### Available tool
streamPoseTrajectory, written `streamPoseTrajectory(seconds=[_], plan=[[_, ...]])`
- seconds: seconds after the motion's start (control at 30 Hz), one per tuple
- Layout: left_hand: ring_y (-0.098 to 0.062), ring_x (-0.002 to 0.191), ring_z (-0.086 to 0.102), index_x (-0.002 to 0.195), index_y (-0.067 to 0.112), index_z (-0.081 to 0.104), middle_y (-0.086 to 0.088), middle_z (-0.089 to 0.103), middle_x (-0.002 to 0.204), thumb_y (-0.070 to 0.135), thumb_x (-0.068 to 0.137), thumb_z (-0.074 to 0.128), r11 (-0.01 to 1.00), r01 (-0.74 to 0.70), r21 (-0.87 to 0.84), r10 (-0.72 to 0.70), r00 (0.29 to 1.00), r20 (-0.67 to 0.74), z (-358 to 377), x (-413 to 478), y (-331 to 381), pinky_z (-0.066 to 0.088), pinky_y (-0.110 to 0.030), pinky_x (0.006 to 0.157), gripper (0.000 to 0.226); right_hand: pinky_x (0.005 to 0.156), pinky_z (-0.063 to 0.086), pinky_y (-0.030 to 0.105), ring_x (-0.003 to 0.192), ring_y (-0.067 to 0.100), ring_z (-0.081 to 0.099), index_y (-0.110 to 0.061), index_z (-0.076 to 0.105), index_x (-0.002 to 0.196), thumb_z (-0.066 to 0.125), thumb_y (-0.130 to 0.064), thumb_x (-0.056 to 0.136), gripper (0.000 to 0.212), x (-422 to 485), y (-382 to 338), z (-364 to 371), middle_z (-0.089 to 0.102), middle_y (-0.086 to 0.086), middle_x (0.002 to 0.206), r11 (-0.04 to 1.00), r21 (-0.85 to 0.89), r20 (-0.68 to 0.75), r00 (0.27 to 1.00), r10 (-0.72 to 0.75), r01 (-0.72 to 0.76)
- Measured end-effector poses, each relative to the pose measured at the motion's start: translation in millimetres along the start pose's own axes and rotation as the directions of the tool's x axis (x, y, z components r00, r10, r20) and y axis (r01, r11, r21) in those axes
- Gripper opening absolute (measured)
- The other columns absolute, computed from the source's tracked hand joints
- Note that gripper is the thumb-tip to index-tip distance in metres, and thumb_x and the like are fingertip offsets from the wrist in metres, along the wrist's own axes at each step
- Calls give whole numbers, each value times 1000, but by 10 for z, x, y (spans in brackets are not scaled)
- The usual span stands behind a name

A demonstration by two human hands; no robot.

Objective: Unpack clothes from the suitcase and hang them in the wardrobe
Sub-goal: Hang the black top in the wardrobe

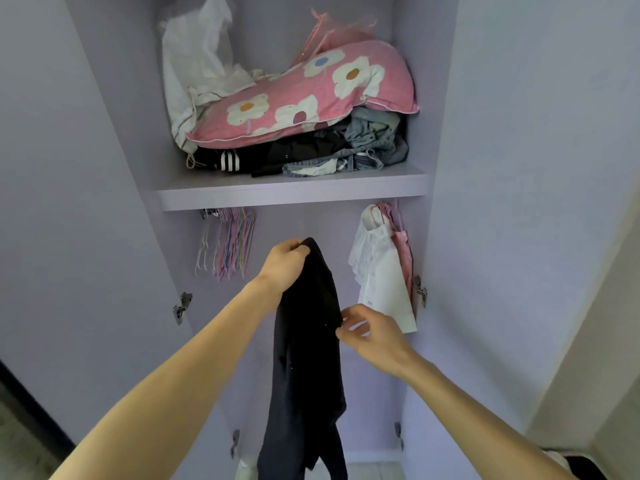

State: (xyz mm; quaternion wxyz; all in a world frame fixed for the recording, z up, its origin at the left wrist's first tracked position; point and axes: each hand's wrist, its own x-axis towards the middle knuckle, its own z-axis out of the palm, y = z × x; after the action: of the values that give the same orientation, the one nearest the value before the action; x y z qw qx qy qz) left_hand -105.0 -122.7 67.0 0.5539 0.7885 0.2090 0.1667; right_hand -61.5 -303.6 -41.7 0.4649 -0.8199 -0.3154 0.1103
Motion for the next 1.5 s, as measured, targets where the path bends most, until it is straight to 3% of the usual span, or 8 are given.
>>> streamPoseTrajectory(seconds=[0.13,0.33,0.53,0.73,0.83,1.0,1.33,1.5], plan=[[-28,95,67,98,16,68,-9,69,97,22,102,48,987,48,-151,-44,999,28,-223,-73,98,56,-40,87,21,85,43,18,115,4,52,-39,45,138,74,-55,78,68,40,1,73,46,-22,126,999,-42,123,992,26,-21],[-28,101,68,103,19,68,-9,71,107,23,101,48,967,26,-254,-50,995,-89,-638,-131,152,55,-41,94,21,62,46,24,59,5,53,-28,56,89,48,-29,101,15,174,-63,411,59,-9,69,1000,-1,-50,998,-29,29],[-31,99,64,102,16,65,-10,68,104,25,98,49,983,130,130,-75,929,-363,-1261,-169,-366,53,-40,86,18,60,40,31,67,20,51,-13,54,91,40,-21,99,18,372,-244,75,58,5,76,997,51,-262,962,77,-65],[-18,122,46,121,36,51,6,47,129,50,75,74,938,-46,343,59,998,-26,-849,-386,-700,40,-40,107,53,61,38,27,70,13,54,-25,59,87,41,-23,99,22,512,-919,13,58,-6,77,997,32,-132,989,-71,76],[-9,110,56,114,36,47,14,56,116,72,65,68,929,-161,334,147,987,67,-381,-531,-701,48,-34,92,64,63,41,26,72,15,55,-19,63,84,46,-20,95,20,527,-1130,82,63,1,78,987,-63,-13,989,-146,145],[-23,81,64,99,31,51,4,68,90,43,91,57,814,-165,557,173,984,39,-339,-403,-786,56,-45,77,16,73,49,25,82,9,62,-25,68,89,52,-22,93,18,529,-1060,-15,69,-11,84,972,-166,-20,985,-171,165],[3,75,63,98,26,73,13,72,86,34,91,69,844,-203,497,177,979,99,-651,-166,-492,46,-11,69,11,78,49,29,97,14,59,-29,65,116,53,-27,100,21,431,-214,-460,65,-10,108,826,-546,-30,982,-186,139],[-23,86,67,103,17,66,-1,71,94,23,95,59,955,-81,285,123,983,-136,-632,-37,-447,57,-37,80,12,82,54,37,102,22,58,-27,60,118,52,-18,88,32,372,261,-579,61,0,114,700,-708,0,990,141,-100]])
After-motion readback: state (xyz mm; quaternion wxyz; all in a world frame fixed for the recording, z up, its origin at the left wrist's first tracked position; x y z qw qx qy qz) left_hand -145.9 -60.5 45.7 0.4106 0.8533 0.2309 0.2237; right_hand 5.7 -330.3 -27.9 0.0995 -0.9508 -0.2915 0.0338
